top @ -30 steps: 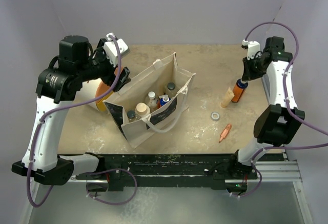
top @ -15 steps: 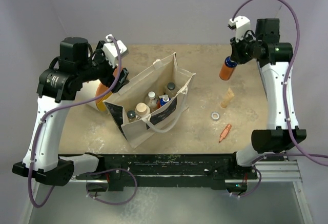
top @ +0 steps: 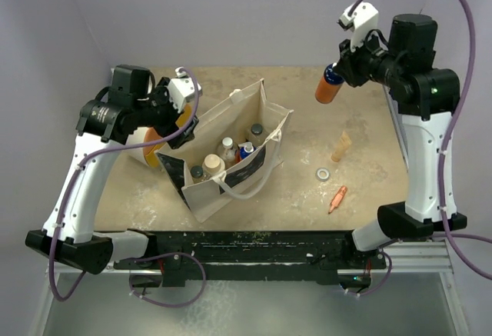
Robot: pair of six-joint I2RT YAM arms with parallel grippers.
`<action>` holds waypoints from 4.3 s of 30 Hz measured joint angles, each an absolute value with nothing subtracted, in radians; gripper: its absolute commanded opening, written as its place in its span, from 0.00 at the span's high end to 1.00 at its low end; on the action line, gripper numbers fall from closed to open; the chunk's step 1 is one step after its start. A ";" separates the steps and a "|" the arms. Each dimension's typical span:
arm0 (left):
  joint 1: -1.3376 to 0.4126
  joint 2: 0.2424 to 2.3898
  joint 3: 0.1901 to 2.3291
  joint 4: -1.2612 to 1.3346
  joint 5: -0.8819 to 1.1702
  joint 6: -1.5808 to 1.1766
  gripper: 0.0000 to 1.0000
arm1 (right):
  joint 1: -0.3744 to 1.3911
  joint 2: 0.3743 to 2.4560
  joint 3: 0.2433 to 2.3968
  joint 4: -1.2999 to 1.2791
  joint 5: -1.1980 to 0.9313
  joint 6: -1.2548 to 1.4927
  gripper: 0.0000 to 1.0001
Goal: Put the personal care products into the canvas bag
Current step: Pick up the care product from the center of the board, then place the care product in the canvas bag.
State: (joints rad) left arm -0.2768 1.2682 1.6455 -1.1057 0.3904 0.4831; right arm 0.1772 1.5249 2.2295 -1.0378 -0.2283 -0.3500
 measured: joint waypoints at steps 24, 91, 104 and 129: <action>-0.195 1.288 1.681 -1.227 0.425 0.596 0.00 | 0.466 1.554 2.487 -1.049 -0.356 -0.274 1.00; -0.141 1.143 1.527 -1.536 0.743 1.119 1.00 | 0.884 1.829 2.205 -0.613 -0.524 0.149 1.00; -0.145 1.151 1.567 -1.540 0.704 1.118 1.00 | 0.886 1.814 2.058 -0.506 -0.545 0.244 1.00; -0.146 1.151 1.561 -1.544 0.700 1.119 1.00 | 0.886 1.773 1.863 -0.331 -0.660 0.372 1.00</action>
State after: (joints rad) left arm -0.1455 1.1507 1.5612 -1.5436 0.6998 1.1191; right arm 0.8864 1.7729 1.8629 -0.3305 -0.6601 0.3717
